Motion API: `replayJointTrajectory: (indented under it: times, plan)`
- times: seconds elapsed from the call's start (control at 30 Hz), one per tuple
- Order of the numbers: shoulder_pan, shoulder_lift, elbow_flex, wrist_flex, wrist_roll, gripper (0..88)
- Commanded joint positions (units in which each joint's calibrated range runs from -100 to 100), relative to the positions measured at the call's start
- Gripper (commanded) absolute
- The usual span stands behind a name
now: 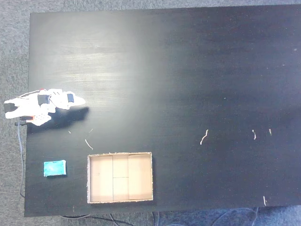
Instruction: Pick the green block and drop it in the box on the right.
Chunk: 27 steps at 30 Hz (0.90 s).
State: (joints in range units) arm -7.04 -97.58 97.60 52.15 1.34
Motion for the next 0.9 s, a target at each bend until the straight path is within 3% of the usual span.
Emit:
replayJointTrajectory:
  times: [0.0,0.27,0.4,0.57,0.67,0.8,0.87]
  plan:
    - [1.52,-0.48,2.4,-4.76,-0.34,0.1]
    - [1.6,-0.48,2.4,-4.51,0.78,0.1]
    - [12.78,-0.39,-3.49,-18.55,2.78,0.1]
    - [26.27,12.14,-35.22,-5.25,1.17,0.1]
    - [37.53,24.33,-53.99,7.3,-4.15,1.2]
    - [48.34,43.47,-66.05,21.75,-3.17,31.0]
    - [53.93,51.09,-67.32,25.38,-2.2,51.9]
